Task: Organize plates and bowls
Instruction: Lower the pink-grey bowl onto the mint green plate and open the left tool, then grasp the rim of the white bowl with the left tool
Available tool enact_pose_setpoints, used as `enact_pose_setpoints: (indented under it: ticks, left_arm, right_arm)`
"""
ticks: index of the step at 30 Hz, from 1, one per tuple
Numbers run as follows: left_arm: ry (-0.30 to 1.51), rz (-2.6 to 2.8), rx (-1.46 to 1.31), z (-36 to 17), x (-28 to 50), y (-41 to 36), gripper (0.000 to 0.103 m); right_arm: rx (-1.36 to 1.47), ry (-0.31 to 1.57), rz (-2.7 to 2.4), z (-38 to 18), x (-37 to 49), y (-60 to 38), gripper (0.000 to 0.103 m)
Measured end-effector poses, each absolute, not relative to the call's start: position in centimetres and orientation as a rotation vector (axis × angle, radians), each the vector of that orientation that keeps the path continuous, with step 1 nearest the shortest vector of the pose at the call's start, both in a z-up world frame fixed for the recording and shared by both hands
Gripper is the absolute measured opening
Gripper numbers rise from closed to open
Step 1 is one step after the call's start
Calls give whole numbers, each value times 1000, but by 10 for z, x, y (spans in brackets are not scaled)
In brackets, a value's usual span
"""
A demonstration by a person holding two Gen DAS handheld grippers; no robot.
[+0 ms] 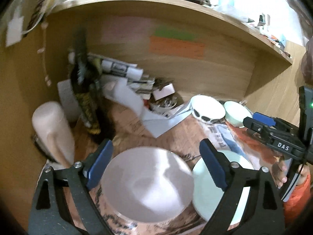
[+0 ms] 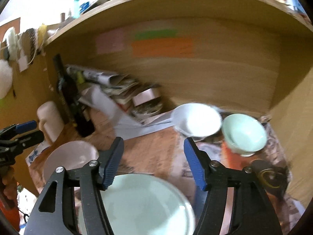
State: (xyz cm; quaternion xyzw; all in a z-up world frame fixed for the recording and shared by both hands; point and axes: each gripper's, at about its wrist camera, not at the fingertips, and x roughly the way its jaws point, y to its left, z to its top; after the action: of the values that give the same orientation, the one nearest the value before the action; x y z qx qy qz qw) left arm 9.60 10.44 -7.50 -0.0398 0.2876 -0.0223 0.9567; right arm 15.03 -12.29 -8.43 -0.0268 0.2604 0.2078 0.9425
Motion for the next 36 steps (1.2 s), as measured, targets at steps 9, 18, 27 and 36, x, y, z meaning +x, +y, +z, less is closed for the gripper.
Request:
enact_pose_setpoints:
  ticks: [9,18,27,36]
  left_arm:
    - [652,-77,-40,-70,167,63,92]
    - [789,-133,-54,-86,248,23,92]
    - [885,-79,-1,-112,322,-11,92]
    - [1021,-92,37,-154,370,-31,67]
  right_arm:
    - [-22,493,339,-74,178,-165,73]
    - [1,528,326,-81,230,-181,73]
    - [22,621,324,-107,281,-183,73]
    - [60,718,318,-140,309,-192,73]
